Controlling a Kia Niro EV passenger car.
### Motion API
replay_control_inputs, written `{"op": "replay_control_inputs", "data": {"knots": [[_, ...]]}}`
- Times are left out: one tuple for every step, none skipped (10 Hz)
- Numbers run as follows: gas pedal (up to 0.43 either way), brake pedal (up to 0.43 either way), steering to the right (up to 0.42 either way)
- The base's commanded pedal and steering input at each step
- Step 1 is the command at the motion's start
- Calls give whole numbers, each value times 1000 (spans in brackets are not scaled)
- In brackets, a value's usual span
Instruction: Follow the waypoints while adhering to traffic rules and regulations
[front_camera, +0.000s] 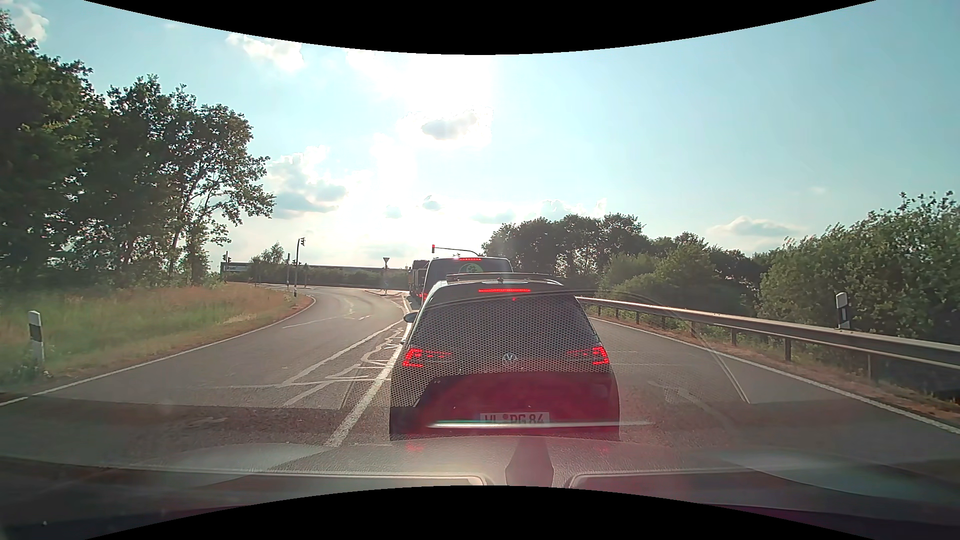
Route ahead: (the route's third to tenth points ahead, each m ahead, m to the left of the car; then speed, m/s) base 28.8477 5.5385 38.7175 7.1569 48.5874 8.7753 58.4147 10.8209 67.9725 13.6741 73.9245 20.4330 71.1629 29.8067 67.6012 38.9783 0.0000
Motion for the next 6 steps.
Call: {"op": "replay_control_inputs", "data": {"knots": [[0, 256, -42], [0, 256, -42], [0, 256, -42], [0, 256, -42], [0, 256, -42], [0, 256, -42]]}}
